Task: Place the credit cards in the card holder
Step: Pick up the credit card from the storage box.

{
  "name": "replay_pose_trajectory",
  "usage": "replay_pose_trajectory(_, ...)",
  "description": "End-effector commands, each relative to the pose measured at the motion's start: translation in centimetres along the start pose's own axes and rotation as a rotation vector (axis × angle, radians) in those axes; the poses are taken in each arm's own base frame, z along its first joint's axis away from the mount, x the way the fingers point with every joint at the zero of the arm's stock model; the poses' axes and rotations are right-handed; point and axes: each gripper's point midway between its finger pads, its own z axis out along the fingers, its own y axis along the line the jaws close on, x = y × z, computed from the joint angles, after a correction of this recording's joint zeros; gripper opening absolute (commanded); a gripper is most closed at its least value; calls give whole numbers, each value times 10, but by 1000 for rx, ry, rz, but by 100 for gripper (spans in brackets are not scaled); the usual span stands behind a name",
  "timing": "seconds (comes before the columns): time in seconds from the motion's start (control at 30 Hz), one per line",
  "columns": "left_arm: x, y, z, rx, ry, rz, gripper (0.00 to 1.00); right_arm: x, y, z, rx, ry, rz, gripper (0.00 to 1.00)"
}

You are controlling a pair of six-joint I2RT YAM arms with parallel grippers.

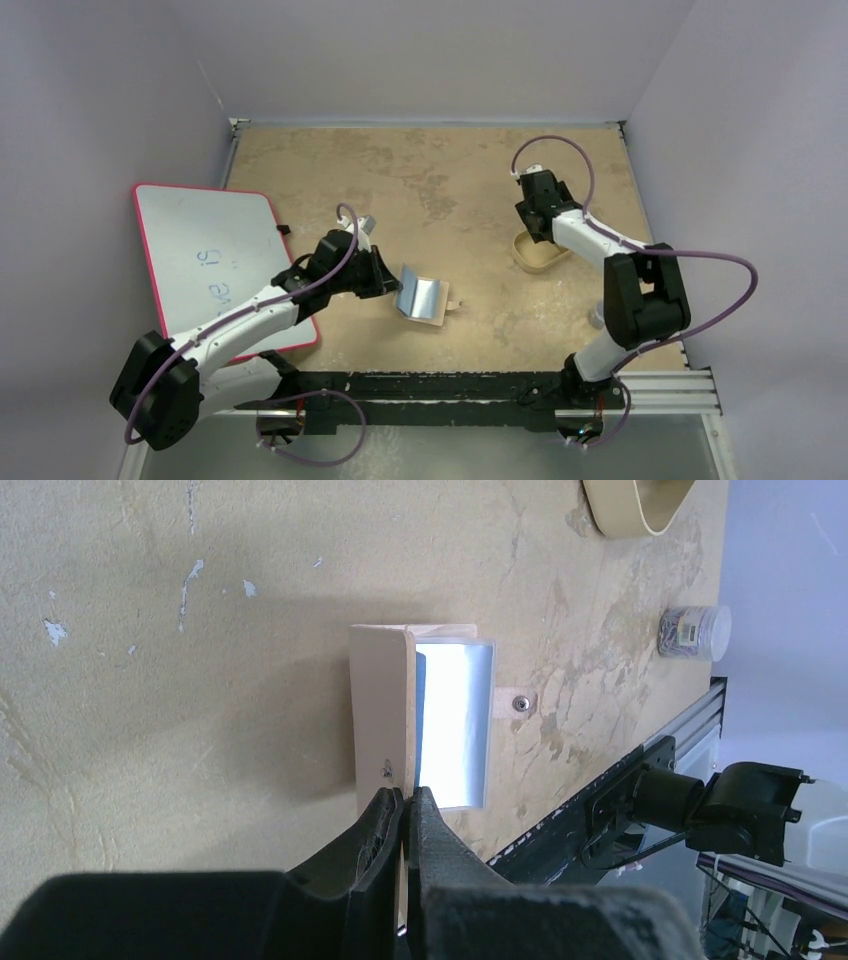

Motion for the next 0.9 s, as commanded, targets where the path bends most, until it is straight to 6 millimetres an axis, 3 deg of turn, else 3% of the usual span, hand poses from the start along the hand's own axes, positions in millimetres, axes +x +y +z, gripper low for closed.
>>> replay_pose_trajectory(0.0, -15, -19, -6, 59, -46, 35, 0, 8, -21, 10, 144, 38, -31, 74)
replay_pose_trajectory(0.27, -15, -19, -6, 53, -49, 36, 0, 5, -40, 9, 240, 35, 15, 68)
replay_pose_trajectory(0.53, -16, -18, -5, 51, -52, 35, 0, 1, -40, 8, 230, 15, 9, 52)
replay_pose_trajectory(0.87, -15, -16, -4, 42, -52, 28, 0, -2, -28, 6, 140, 22, 17, 16)
